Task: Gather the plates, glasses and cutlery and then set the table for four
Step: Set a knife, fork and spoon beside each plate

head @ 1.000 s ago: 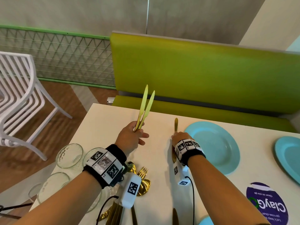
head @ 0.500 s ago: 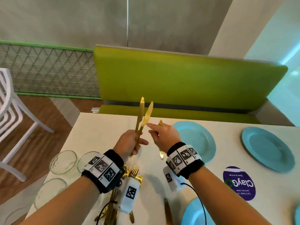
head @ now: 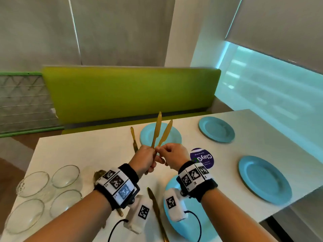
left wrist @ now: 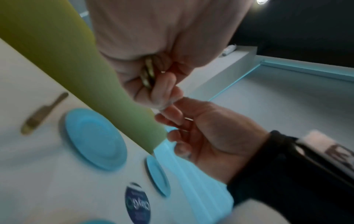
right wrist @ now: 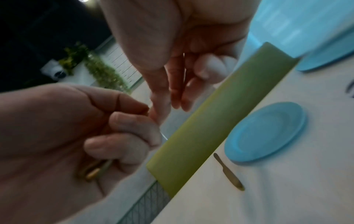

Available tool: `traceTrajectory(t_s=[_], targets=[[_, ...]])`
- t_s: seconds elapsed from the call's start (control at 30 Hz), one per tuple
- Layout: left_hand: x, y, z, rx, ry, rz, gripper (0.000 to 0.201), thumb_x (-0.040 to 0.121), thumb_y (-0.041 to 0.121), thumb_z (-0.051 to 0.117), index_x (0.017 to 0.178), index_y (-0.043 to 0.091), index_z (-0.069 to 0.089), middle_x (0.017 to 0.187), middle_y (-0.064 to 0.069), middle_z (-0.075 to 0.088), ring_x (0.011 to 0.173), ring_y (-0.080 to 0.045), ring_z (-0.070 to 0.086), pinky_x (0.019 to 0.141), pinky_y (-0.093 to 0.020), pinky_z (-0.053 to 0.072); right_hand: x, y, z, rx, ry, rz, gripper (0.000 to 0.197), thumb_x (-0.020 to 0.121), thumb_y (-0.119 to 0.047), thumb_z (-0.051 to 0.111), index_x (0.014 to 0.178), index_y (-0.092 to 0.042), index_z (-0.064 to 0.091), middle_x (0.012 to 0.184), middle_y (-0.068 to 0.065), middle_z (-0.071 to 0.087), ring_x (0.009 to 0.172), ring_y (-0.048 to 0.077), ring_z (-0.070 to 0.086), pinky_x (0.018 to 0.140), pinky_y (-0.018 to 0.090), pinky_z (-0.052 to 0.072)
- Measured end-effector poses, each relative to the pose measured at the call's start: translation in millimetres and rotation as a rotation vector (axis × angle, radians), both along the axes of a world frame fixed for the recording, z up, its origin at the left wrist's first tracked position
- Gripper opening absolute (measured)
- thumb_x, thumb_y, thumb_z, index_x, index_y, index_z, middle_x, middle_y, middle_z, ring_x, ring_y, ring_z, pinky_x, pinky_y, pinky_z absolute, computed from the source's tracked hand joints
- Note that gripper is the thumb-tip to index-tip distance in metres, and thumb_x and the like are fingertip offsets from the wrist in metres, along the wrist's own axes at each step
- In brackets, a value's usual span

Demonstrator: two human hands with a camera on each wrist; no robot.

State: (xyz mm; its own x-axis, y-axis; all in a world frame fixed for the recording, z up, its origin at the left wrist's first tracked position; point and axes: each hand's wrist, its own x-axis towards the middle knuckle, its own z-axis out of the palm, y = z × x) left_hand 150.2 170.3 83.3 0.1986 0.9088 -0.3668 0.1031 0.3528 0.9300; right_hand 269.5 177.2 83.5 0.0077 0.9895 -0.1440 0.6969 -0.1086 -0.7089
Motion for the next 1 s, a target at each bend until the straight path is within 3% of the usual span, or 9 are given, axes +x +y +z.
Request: traceTrajectory(t_s=[0.13, 0.3, 0.37, 0.43, 0.53, 0.63, 0.8, 0.93, 1.0], targets=[[35, -20, 0, 0.027, -0.086, -0.074, 0.028, 0.092, 0.005, 0.030, 0.091, 0.000, 0.058, 0.065, -0.012, 0.061, 0.046, -0.017, 0.050, 0.041, -0.022, 0.036, 32, -21, -7, -0.054, 0.275, -0.186, 0.029, 0.088, -0.025, 0.062, 0.059, -0.022, 0.057, 0.056, -0.006, 0.058, 0.046, 0.010, 0.051, 0.041, 0.021, 0.040], [79, -21, 3, -0.015, -0.078, 0.014, 0.016, 0.099, 0.008, 0.025, 0.102, 0.003, 0.039, 0.075, -0.014, 0.061, 0.058, -0.023, 0.059, 0.049, -0.027, 0.049, 102, -29, -13, -0.043, 0.356, -0.363, 0.029, 0.086, -0.016, 0.061, 0.058, -0.016, 0.056, 0.057, 0.000, 0.063, 0.042, 0.013, 0.053, 0.041, 0.023, 0.039], [98, -18, 1, -0.022, -0.070, 0.073, 0.013, 0.100, 0.010, 0.024, 0.101, 0.005, 0.036, 0.075, -0.012, 0.060, 0.059, -0.023, 0.057, 0.047, -0.025, 0.048, 143, -32, -18, -0.055, 0.275, -0.424, 0.028, 0.085, -0.016, 0.062, 0.057, -0.018, 0.059, 0.059, 0.002, 0.063, 0.042, 0.013, 0.053, 0.043, 0.024, 0.044], [117, -12, -2, -0.024, -0.073, 0.091, 0.012, 0.100, 0.011, 0.025, 0.100, 0.005, 0.035, 0.075, -0.011, 0.059, 0.058, -0.022, 0.057, 0.043, -0.022, 0.047, 184, -35, -26, -0.100, 0.096, -0.437, 0.024, 0.084, -0.018, 0.062, 0.060, -0.019, 0.065, 0.068, 0.009, 0.067, 0.056, 0.022, 0.062, 0.058, 0.033, 0.053], [148, -6, -8, -0.039, -0.087, 0.116, 0.016, 0.100, 0.011, 0.027, 0.089, 0.007, 0.038, 0.072, -0.013, 0.060, 0.044, -0.015, 0.057, 0.039, -0.021, 0.047, 235, -42, -46, -0.236, -0.354, -0.370, 0.021, 0.087, -0.022, 0.057, 0.096, -0.012, 0.074, 0.102, 0.010, 0.071, 0.099, 0.027, 0.065, 0.087, 0.032, 0.053], [174, -3, -15, -0.055, -0.110, 0.134, 0.023, 0.100, 0.010, 0.029, 0.079, 0.013, 0.038, 0.070, -0.014, 0.061, 0.037, -0.011, 0.056, 0.038, -0.022, 0.048, 270, -46, -75, -0.384, -0.616, -0.263, 0.031, 0.092, -0.020, 0.047, 0.115, -0.012, 0.065, 0.120, 0.007, 0.064, 0.112, 0.025, 0.060, 0.091, 0.030, 0.050], [200, -3, -30, -0.061, -0.085, 0.134, 0.022, 0.100, 0.008, 0.030, 0.082, 0.011, 0.042, 0.071, -0.015, 0.061, 0.038, -0.010, 0.057, 0.040, -0.021, 0.048, 295, -47, -110, -0.489, -0.714, -0.234, 0.030, 0.091, -0.014, 0.046, 0.115, -0.011, 0.064, 0.120, 0.009, 0.063, 0.112, 0.026, 0.060, 0.086, 0.031, 0.049], [211, -1, -41, -0.069, -0.061, 0.136, 0.009, 0.100, 0.009, 0.030, 0.098, 0.006, 0.039, 0.074, -0.015, 0.062, 0.044, -0.014, 0.060, 0.039, -0.021, 0.049, 305, -45, -125, -0.462, -0.703, -0.213, 0.032, 0.093, -0.009, 0.043, 0.119, -0.010, 0.061, 0.120, 0.010, 0.063, 0.112, 0.028, 0.060, 0.090, 0.032, 0.049], [212, -2, -43, -0.073, -0.041, 0.142, 0.013, 0.100, 0.008, 0.030, 0.092, 0.008, 0.040, 0.075, -0.015, 0.063, 0.054, -0.020, 0.060, 0.041, -0.021, 0.050, 306, -45, -130, -0.459, -0.691, -0.199, 0.033, 0.095, -0.009, 0.040, 0.121, -0.009, 0.060, 0.120, 0.010, 0.063, 0.112, 0.028, 0.060, 0.090, 0.033, 0.049]])
